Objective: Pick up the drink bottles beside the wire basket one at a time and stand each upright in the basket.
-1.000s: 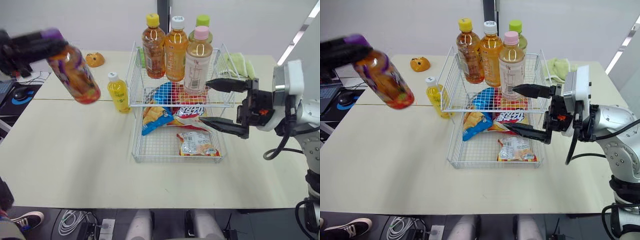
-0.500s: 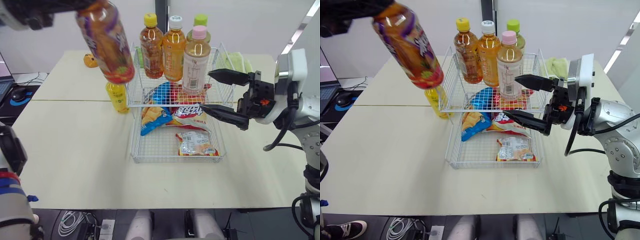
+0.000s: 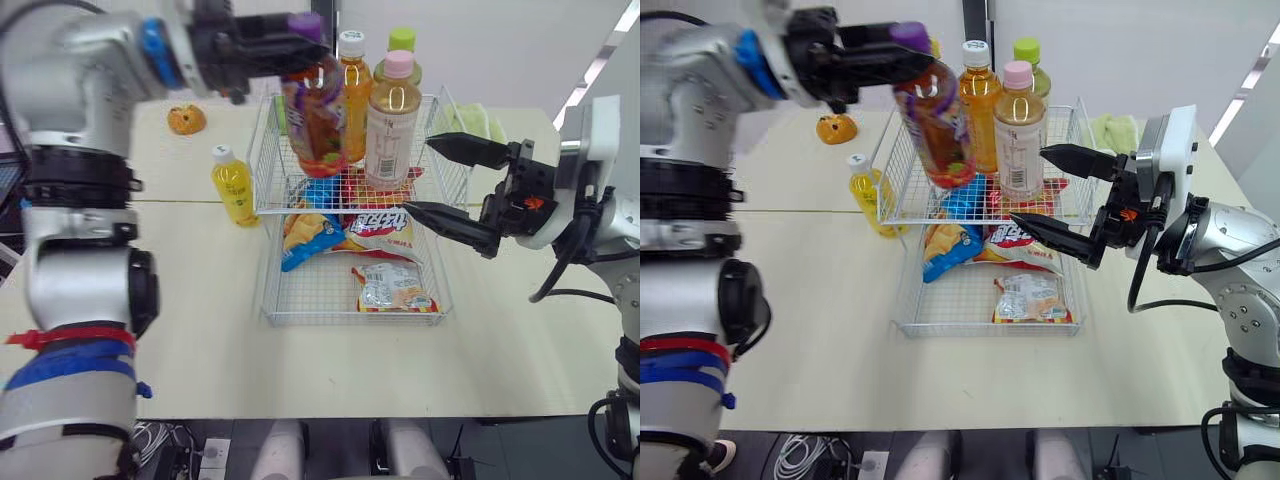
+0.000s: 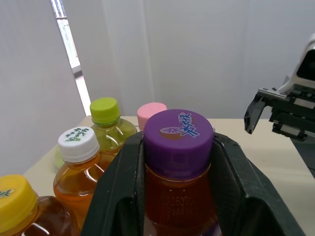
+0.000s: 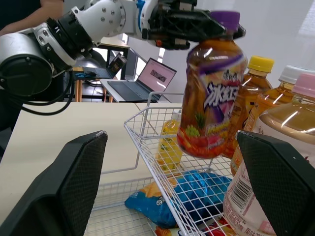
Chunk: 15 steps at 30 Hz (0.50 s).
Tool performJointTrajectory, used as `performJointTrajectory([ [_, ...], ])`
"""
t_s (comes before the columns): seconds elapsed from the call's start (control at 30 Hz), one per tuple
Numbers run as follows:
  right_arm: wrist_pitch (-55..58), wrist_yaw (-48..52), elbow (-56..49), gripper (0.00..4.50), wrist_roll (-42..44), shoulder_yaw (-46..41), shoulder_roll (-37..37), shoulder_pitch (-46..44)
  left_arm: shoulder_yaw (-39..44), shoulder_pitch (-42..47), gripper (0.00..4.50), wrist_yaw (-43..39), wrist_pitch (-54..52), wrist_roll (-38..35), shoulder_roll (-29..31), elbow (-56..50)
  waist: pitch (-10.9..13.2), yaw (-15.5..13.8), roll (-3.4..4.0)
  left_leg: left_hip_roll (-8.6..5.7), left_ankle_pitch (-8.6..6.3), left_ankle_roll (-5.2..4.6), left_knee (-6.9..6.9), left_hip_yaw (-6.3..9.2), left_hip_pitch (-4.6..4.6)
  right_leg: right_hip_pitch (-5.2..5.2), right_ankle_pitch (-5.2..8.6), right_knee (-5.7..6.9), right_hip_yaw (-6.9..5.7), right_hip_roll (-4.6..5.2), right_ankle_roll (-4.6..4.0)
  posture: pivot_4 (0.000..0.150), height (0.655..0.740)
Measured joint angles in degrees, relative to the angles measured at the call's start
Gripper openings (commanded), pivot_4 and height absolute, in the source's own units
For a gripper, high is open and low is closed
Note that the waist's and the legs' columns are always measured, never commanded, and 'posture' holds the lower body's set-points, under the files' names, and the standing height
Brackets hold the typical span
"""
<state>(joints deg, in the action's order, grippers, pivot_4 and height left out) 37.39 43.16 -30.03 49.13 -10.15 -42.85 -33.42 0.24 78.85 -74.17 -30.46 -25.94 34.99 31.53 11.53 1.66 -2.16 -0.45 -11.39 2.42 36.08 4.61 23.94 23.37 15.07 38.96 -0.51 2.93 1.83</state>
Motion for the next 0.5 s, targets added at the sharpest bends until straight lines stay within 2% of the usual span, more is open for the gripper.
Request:
performJointTrajectory([
  [0.5,1.2,-2.5,-1.5,4.50,1.6,-0.1,-1.0,0.5,0.2,-0.3,1.35,1.0,7.0,4.5,-3.3,7.4,0.0,0.1,0.00,0.00,0.00,0.00,0.00,0.01,0.02,0.02,0.00,0.00,-0.02,-0.02,0.00,0.150,0.7400],
])
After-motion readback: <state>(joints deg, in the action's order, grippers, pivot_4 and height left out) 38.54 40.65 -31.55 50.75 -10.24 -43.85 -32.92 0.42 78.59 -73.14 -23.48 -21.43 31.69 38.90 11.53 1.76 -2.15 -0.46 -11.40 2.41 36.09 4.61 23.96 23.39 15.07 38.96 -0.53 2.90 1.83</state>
